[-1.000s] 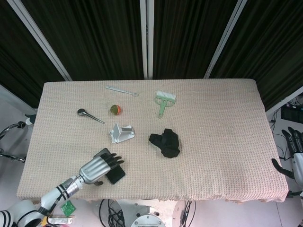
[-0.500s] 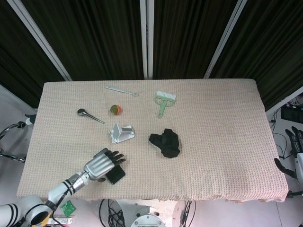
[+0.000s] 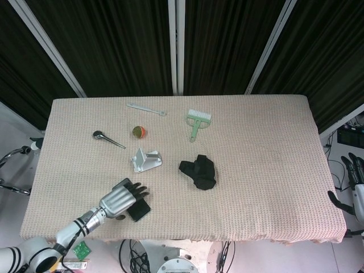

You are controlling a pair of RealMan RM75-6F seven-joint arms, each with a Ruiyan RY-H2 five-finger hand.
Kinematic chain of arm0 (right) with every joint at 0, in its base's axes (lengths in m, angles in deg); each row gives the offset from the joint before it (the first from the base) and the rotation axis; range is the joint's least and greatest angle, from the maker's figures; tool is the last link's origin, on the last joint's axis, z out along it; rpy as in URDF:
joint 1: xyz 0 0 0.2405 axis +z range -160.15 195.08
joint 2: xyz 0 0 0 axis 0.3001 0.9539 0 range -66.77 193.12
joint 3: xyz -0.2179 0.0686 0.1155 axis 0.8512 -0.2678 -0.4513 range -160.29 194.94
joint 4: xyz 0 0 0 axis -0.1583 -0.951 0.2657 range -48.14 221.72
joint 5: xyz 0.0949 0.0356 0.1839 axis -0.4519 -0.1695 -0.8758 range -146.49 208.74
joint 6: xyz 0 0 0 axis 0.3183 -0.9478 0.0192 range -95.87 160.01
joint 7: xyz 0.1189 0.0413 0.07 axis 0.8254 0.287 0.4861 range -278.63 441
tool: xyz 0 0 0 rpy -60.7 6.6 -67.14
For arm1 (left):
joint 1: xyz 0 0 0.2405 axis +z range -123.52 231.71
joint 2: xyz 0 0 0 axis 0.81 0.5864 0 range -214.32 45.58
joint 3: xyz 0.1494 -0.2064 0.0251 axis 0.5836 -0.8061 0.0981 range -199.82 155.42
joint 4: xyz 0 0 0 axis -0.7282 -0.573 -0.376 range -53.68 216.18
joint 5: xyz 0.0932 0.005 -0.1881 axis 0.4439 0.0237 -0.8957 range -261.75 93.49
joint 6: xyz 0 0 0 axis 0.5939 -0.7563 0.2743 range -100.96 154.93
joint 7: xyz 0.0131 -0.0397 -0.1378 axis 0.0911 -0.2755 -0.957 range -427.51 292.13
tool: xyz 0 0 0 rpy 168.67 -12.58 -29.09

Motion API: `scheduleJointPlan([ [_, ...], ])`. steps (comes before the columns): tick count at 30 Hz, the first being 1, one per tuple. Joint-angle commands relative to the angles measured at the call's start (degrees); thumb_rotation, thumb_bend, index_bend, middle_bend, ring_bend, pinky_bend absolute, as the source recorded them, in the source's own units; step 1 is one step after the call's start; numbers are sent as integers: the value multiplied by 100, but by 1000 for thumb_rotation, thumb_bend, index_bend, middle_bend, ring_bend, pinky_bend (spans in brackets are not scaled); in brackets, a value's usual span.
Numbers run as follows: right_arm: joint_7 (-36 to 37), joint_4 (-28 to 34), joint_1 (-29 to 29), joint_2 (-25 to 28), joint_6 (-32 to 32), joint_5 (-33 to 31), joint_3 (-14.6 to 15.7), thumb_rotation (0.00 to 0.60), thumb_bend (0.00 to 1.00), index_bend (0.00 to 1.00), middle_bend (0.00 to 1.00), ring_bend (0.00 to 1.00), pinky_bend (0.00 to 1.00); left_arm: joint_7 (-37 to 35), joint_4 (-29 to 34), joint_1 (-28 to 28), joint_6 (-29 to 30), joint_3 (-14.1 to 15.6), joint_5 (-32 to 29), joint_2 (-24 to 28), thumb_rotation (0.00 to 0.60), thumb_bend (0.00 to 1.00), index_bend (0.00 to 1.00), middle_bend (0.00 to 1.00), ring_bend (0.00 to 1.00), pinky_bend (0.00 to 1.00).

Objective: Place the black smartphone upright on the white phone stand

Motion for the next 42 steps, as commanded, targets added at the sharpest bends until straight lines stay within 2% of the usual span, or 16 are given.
scheduleJointPlan([
  [1, -5, 2, 1, -1, -5, 3, -4, 600, 171, 0, 0, 0, 0, -8, -32, -34, 10, 0, -3, -60, 600, 122, 127, 84, 87, 223],
  [7, -9, 8, -6, 12, -8, -11, -11, 600, 171, 0, 0, 0, 0, 61, -114, -87, -16, 32, -33, -134, 600, 123, 218, 84, 87, 223],
  [17, 21, -20, -6, 9, 35, -31, -6, 600, 172, 0, 0, 0, 0, 119, -171, -129, -5, 79, -116, -188, 600, 145, 280, 83, 87, 223],
  [22, 25, -20, -8, 14, 50, -37, -2, 600, 172, 0, 0, 0, 0, 127, -192, -132, 31, 100, -135, -211, 600, 160, 386, 84, 87, 223],
  [28, 14, -1, -13, 37, 89, -59, 9, 600, 173, 0, 0, 0, 0, 83, -194, -117, 149, 126, -94, -229, 600, 248, 491, 91, 87, 223],
  [30, 9, 5, -13, 40, 96, -61, 11, 600, 173, 0, 0, 0, 0, 38, -197, -100, 242, 135, -38, -228, 600, 272, 506, 119, 87, 223],
  [36, 3, -8, -2, 34, 105, -40, 15, 600, 173, 0, 0, 0, 0, -63, -247, -82, 403, 171, 91, -229, 600, 327, 520, 350, 102, 226],
  [42, 1, 1, -2, 45, 102, -34, 13, 600, 174, 0, 0, 0, 0, -156, -378, -28, 640, 175, 217, -300, 600, 361, 522, 451, 156, 250],
])
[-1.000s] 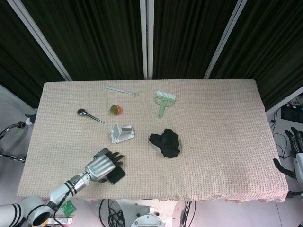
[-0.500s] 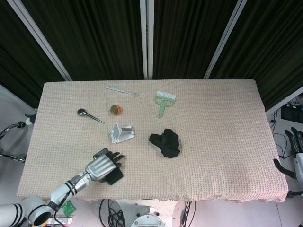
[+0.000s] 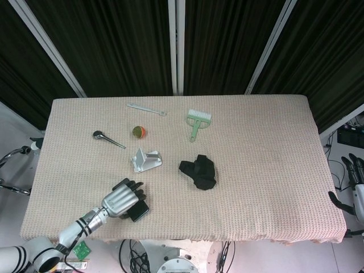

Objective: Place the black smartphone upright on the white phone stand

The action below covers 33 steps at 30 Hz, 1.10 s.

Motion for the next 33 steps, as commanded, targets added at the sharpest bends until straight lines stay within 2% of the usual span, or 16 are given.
scheduleJointPlan([
  [1, 1, 4, -1, 6, 2, -4, 0, 600, 174, 0, 0, 0, 0, -93, -105, 49, 177, -10, 84, -61, 600, 365, 523, 463, 164, 254],
  [6, 18, 5, -10, 16, -7, -2, 1, 600, 174, 0, 0, 0, 0, -407, -303, 153, 571, -29, 242, -134, 600, 394, 536, 539, 211, 272],
  [10, 38, 4, -11, 20, 0, -13, -2, 600, 174, 0, 0, 0, 0, -798, -402, 253, 889, -43, 309, -111, 600, 411, 542, 557, 221, 273],
  [16, 59, -3, 0, 19, 13, -13, -10, 600, 174, 0, 0, 0, 0, -1754, -293, 477, 1348, -163, 99, 43, 600, 413, 548, 561, 222, 271],
  [20, 70, 1, 13, 22, 19, -15, -21, 600, 174, 0, 0, 0, 0, -2405, -9, 647, 1519, -369, -341, 159, 600, 411, 552, 566, 226, 269],
  [25, 62, 17, 16, 23, 0, 0, -27, 600, 174, 0, 0, 0, 0, -2605, 354, 815, 1536, -707, -1103, 109, 600, 412, 550, 568, 247, 266],
  [33, 44, 41, -18, 43, -54, 3, -22, 600, 174, 0, 0, 0, 0, -3320, 1145, 939, 1339, -1600, -2792, -119, 600, 424, 552, 572, 263, 258],
])
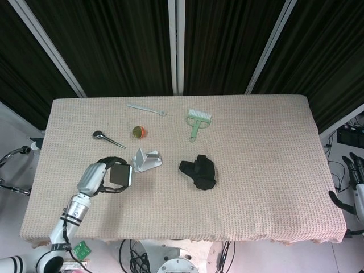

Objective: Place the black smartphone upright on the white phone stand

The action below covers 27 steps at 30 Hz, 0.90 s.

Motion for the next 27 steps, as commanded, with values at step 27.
scheduleJointPlan([
  [27, -45, 56, -58, 69, -60, -1, 10, 600, 174, 0, 0, 0, 0, -306, -67, -348, -303, -1683, -2476, -1375, 600, 456, 565, 587, 279, 248],
])
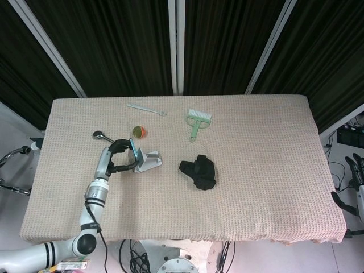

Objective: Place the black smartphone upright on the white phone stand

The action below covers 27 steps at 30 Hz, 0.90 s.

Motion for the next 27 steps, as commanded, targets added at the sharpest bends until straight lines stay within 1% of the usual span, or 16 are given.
scheduleJointPlan([
  [1, -2, 2, 5, 4, 10, 4, 2, 600, 174, 0, 0, 0, 0, 38, -30, -44, -26, -72, -71, -62, 600, 456, 565, 588, 279, 248],
  [5, -1, -5, 5, 7, -1, 23, 5, 600, 174, 0, 0, 0, 0, 112, -83, -106, -73, -169, -232, -166, 600, 457, 566, 589, 279, 247],
  [11, 24, -21, -10, 24, 0, 2, 4, 600, 175, 0, 0, 0, 0, 157, -195, -157, -135, -206, -304, -315, 600, 458, 566, 590, 279, 246],
  [27, 71, -39, -16, 33, 38, -23, 7, 600, 174, 0, 0, 0, 0, 114, -468, -159, -210, -277, -240, -511, 600, 463, 567, 592, 279, 246],
])
